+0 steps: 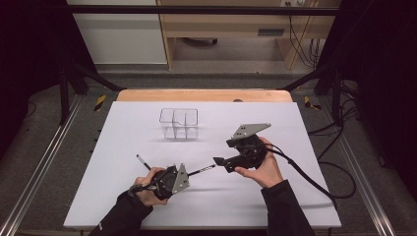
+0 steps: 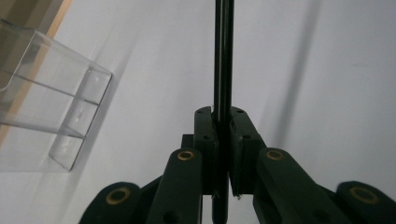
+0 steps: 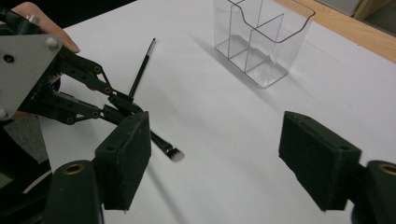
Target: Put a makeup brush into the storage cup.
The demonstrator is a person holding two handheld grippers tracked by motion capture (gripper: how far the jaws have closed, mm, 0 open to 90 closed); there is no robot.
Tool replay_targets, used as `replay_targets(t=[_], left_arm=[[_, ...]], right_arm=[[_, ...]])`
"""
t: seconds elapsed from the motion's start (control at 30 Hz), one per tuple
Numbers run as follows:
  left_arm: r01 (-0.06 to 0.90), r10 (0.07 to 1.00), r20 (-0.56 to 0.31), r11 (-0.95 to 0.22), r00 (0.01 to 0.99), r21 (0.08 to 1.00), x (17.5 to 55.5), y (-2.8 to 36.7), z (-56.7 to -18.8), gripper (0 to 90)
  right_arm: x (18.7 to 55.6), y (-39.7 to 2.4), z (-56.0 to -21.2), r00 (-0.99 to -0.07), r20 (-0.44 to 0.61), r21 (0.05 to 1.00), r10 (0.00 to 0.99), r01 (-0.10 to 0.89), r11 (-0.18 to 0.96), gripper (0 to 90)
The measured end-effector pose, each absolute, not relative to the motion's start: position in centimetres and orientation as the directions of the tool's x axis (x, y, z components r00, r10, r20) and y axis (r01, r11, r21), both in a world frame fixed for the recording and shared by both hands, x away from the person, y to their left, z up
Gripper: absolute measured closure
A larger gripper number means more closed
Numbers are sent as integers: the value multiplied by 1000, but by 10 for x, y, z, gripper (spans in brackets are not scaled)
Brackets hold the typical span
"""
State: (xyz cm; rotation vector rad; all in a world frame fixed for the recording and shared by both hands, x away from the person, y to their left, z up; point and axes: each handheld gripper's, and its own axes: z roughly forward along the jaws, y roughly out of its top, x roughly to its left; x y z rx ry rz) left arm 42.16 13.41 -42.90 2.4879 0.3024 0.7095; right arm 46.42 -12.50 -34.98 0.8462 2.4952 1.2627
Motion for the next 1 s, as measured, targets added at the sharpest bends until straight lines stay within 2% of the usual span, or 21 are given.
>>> replay_targets(t=[0.53,0.7,1.0], left_arm=[[256,563,255,-672,786,695,427,145,-431,828],[290,609,207,-614,766,734,427,146,-430,829],[314,657,171,-552,734,773,423,145,-430,829]], right_arm=[[457,-144,-364,-749,120,842,651,425,334,157],[453,-145,-371,-739,131,858,661,419,298,149],[450,-145,-380,-722,156,871,674,423,251,141]])
